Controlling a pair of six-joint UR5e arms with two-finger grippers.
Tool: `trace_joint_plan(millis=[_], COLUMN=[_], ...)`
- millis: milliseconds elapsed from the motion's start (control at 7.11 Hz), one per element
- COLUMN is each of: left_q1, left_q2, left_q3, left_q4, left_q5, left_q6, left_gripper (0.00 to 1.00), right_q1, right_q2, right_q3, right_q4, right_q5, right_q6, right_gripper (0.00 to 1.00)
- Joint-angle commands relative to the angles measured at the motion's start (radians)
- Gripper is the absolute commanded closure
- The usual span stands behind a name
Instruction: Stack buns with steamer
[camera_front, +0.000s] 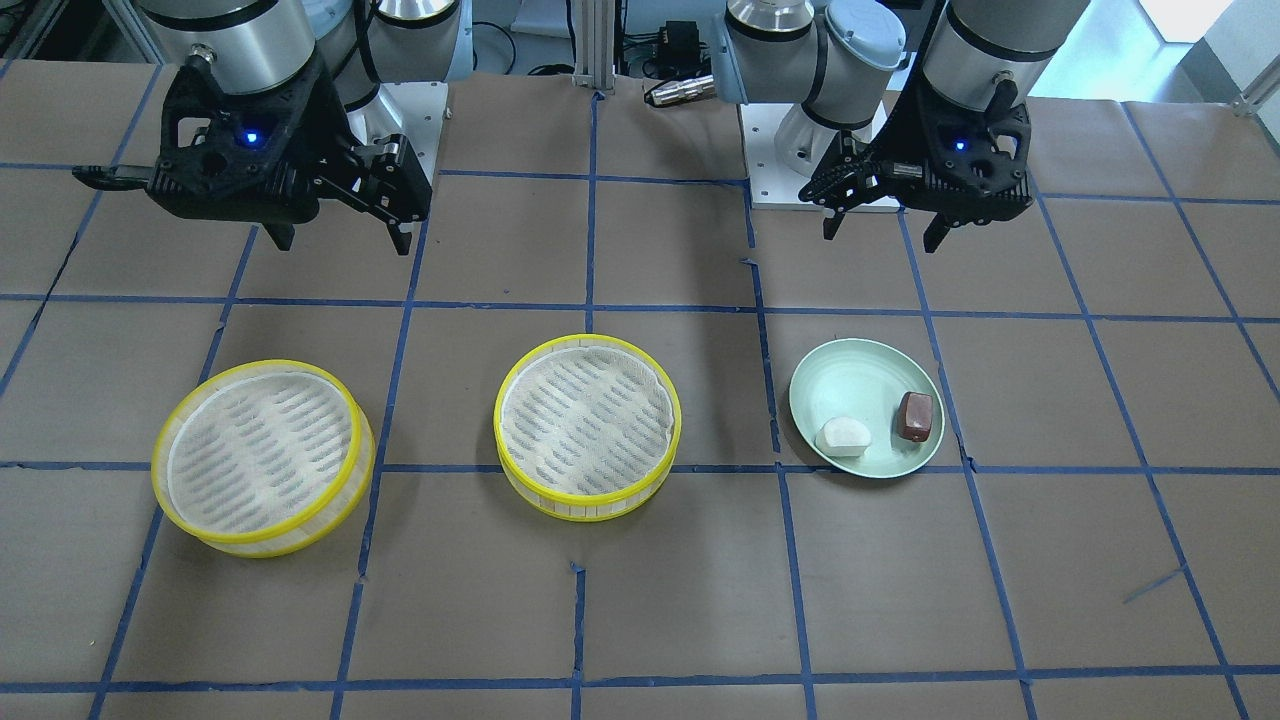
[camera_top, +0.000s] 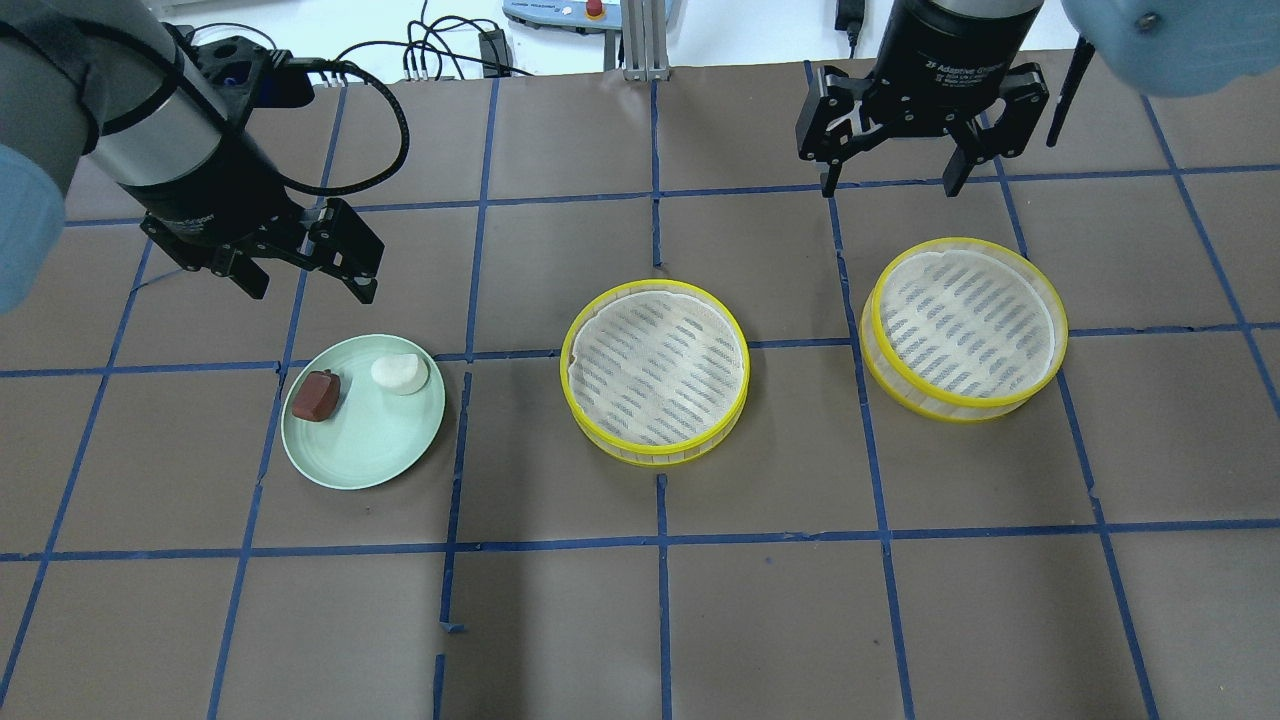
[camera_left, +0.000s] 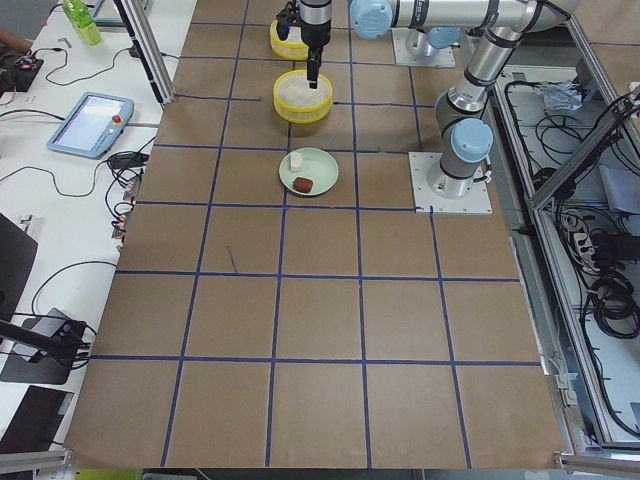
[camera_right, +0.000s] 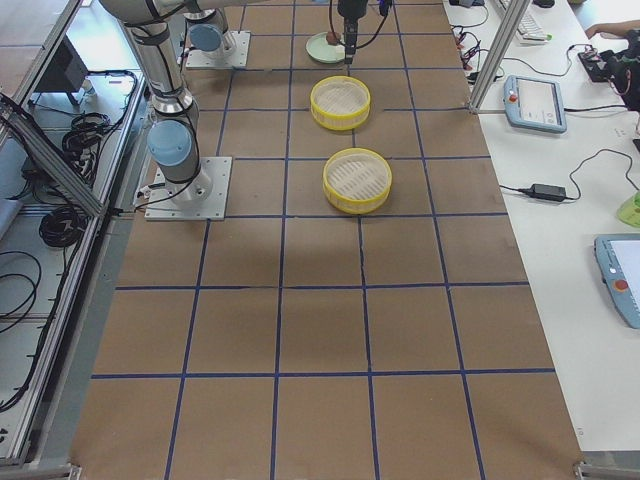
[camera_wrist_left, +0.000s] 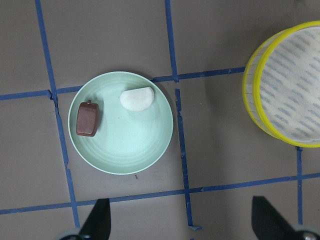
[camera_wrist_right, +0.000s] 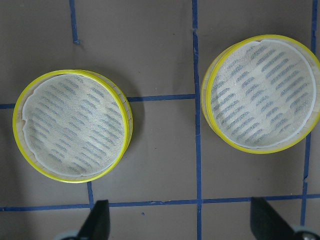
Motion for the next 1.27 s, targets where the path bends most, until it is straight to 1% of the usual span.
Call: trace_joint_plan(millis=[0,281,422,562,703,844,984,1125], left_q1=[-0.003,0.004,0.009,0.039,0.061,0.064,0.066,0.066], left_q2=[0.001,0.013,0.021,0.001,-0.049,-0.095,-0.155,-0.228], left_q3=[-0.004,-0.020,-0.068,-0.100,-0.131,-0.171,-0.195,-0.205], left_q4=[-0.001,-0.024,-0.022,-0.009,0.029,0.121,0.240,0.331], left_q5=[0.000,0.011,0.012,0.009,0.009,0.011,0.009,0.011], left_q6=[0.003,0.013,0.051,0.065,0.067,0.069,0.067,0.069], left_gripper=[0.00,0.00,0.00,0.00,0.00,0.00,0.00,0.00], right_q1=[0.001,-0.008,-0.035,-0.103,-0.187,-0.300,-0.404,-0.489], right_q2=[0.000,0.003,0.003,0.003,0.003,0.015,0.035,0.043], right_q3=[-0.001,-0.002,-0.002,-0.008,-0.006,0.011,0.040,0.090], right_q4=[0.000,0.000,0.001,0.003,0.008,0.008,-0.009,-0.012], right_q5=[0.004,-0.001,-0.007,-0.008,-0.016,-0.054,-0.059,-0.057], right_q6=[0.002,-0.001,-0.009,-0.070,-0.140,-0.279,-0.401,-0.496], right_gripper=[0.00,0.00,0.00,0.00,0.00,0.00,0.00,0.00])
